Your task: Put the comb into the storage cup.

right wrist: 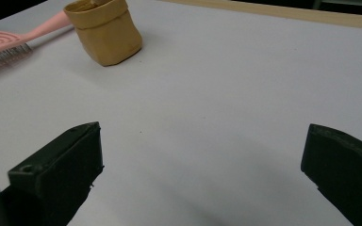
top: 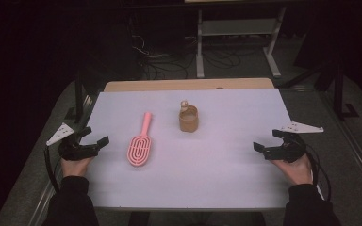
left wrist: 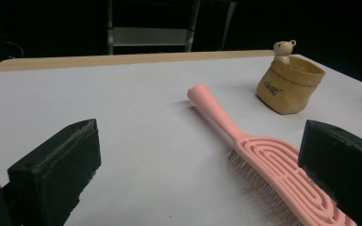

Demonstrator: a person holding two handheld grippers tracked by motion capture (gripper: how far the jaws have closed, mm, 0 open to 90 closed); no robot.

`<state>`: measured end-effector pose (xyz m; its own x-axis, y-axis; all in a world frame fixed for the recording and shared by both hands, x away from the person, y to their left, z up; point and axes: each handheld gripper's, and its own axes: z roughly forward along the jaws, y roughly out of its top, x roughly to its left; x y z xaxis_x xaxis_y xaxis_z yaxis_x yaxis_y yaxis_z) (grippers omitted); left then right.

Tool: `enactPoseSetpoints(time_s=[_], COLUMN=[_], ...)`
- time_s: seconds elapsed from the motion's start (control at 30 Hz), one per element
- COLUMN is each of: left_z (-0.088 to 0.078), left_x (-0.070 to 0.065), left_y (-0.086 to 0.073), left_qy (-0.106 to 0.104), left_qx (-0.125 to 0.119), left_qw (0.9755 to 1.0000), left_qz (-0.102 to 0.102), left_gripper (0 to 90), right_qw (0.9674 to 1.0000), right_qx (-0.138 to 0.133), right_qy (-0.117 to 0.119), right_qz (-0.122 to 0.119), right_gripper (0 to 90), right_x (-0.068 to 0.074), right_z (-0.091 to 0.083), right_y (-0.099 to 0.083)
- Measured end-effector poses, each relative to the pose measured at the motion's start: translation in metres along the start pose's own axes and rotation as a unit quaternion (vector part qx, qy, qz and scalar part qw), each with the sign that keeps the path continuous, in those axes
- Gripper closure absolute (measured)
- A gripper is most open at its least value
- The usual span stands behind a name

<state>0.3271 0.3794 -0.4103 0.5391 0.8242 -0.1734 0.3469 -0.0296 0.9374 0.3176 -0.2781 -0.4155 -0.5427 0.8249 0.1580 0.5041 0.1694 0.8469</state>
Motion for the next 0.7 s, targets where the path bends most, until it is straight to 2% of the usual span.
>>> enactPoseSetpoints(time_s=[0.2, 0.23, 0.3, 0.43, 0.7], left_z=[-0.0009, -0.0005, -0.0005, -0.0011, -0.004], left_x=[-0.0003, -0.0003, -0.0011, -0.0029, -0.0053], left_y=[0.0004, 0.0003, 0.0007, 0.0011, 0.0013], left_qy=[-0.001, -0.01, -0.015, -0.009, 0.002], left_qx=[-0.004, -0.008, -0.012, -0.009, -0.013], left_qw=[1.0, 0.9999, 0.9998, 0.9999, 0.9999], left_qz=[0.001, -0.004, -0.005, 0.004, 0.007], left_gripper=[0.0, 0.0, 0.0, 0.0, 0.0], right_qw=[1.0, 0.9999, 0.9999, 0.9999, 0.9996], right_qx=[-0.007, -0.009, -0.009, -0.012, -0.02], right_qy=[0.0, -0.002, -0.001, -0.003, -0.003], right_qz=[-0.005, -0.008, -0.008, -0.01, -0.017], right_gripper=[0.0, 0.0, 0.0, 0.0, 0.0], right_x=[0.0027, 0.0034, 0.0041, 0.0046, 0.0074], right_z=[-0.0035, -0.0039, -0.0046, -0.0055, -0.0078], right_y=[0.0001, 0.0, 0.0001, -0.0005, -0.0013])
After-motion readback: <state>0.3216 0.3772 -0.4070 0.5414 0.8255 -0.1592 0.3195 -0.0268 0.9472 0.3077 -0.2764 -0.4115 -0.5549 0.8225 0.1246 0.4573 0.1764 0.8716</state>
